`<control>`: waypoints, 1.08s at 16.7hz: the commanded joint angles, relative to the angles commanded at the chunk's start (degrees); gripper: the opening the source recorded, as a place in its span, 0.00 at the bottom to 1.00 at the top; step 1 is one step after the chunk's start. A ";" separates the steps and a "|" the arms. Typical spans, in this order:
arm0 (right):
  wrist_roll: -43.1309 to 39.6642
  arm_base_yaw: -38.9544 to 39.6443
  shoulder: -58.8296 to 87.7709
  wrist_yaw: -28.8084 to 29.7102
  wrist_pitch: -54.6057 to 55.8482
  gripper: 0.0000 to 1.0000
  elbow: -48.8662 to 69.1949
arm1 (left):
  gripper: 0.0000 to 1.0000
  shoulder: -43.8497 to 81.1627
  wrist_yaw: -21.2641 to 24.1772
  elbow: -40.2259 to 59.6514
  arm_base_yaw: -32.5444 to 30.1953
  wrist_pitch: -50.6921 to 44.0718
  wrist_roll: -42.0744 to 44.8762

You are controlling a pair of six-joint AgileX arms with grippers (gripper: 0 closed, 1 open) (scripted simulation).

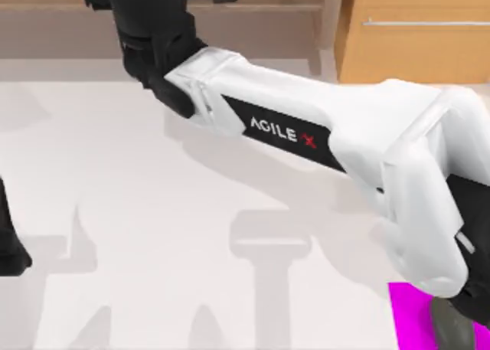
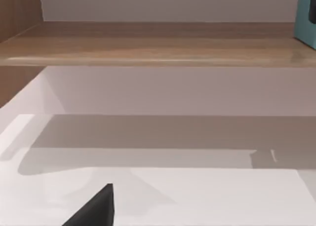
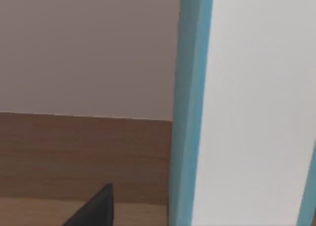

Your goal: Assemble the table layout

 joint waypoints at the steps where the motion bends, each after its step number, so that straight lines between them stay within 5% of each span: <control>1: 1.26 0.07 0.62 0.54 -1.24 1.00 1.74 | 1.00 0.00 0.00 0.00 0.00 0.00 0.00; 18: 2.35 -1.33 7.83 -0.38 -8.65 1.00 16.30 | 1.00 0.00 0.00 0.00 0.00 0.00 0.00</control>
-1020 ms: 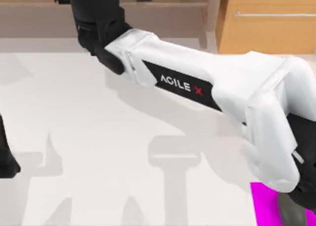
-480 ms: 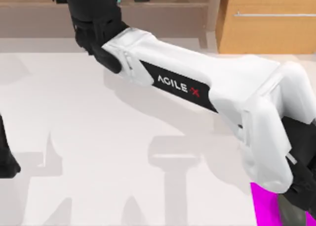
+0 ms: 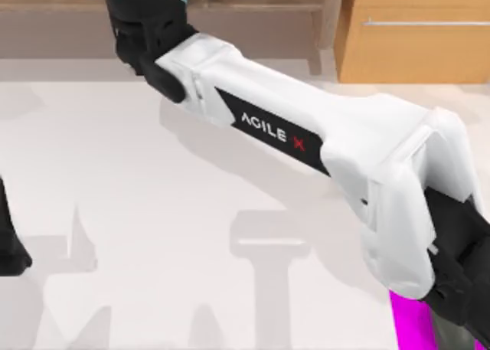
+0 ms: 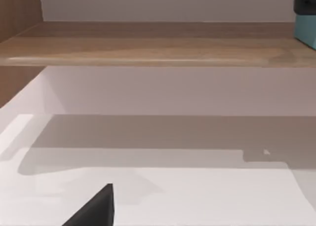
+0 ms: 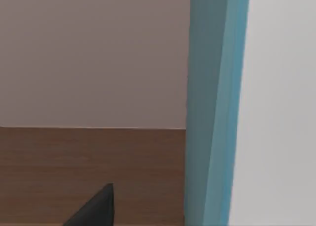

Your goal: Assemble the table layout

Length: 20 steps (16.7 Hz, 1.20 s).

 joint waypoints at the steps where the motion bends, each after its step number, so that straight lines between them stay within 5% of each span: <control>1: 0.00 0.00 0.00 0.00 0.00 1.00 0.00 | 1.00 0.00 0.00 0.00 0.00 0.00 0.00; 2: 0.00 0.00 0.00 0.00 0.00 1.00 0.00 | 1.00 0.00 0.00 0.00 0.00 0.00 0.00; 15: 0.00 0.00 0.00 0.00 0.00 0.02 0.00 | 1.00 0.00 0.00 0.00 0.00 0.00 0.00; 20: 0.00 0.00 0.00 0.00 0.00 0.00 0.00 | 1.00 0.00 0.00 0.00 0.00 0.00 0.00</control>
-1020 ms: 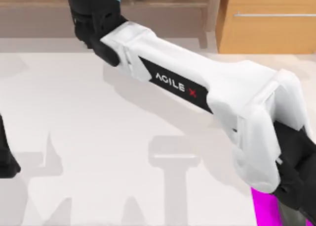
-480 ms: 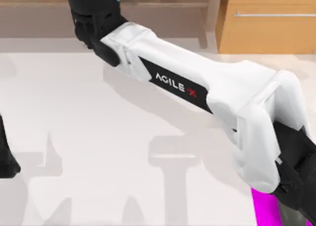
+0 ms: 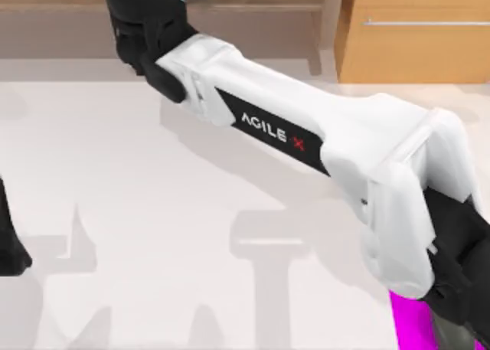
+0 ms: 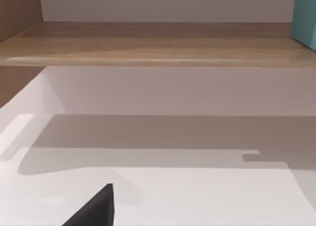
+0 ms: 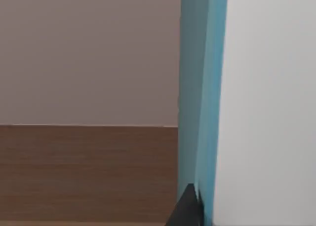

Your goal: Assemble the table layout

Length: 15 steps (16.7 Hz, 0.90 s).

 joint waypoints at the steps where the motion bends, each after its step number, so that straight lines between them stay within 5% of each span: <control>1: 0.00 0.00 0.00 0.00 0.00 0.00 0.00 | 1.00 0.00 0.00 0.00 0.00 0.00 0.00; 15: 0.30 3.01 -10.98 2.67 6.69 0.00 -17.96 | 1.00 0.00 0.00 0.00 0.00 0.00 0.00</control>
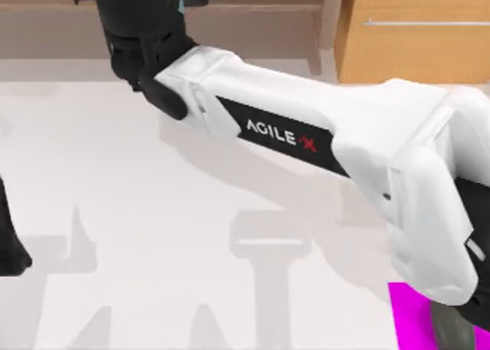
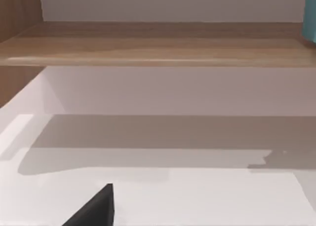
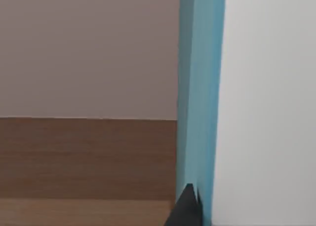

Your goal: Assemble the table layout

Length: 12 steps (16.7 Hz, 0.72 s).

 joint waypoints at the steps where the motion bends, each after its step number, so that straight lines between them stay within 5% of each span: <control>1: -0.01 0.19 -0.65 0.17 0.44 0.00 -1.00 | 1.00 0.00 0.00 0.00 0.00 0.00 0.00; 12: 3.95 0.17 -7.73 -4.63 1.18 0.00 -9.77 | 1.00 0.00 0.00 0.00 0.00 0.00 0.00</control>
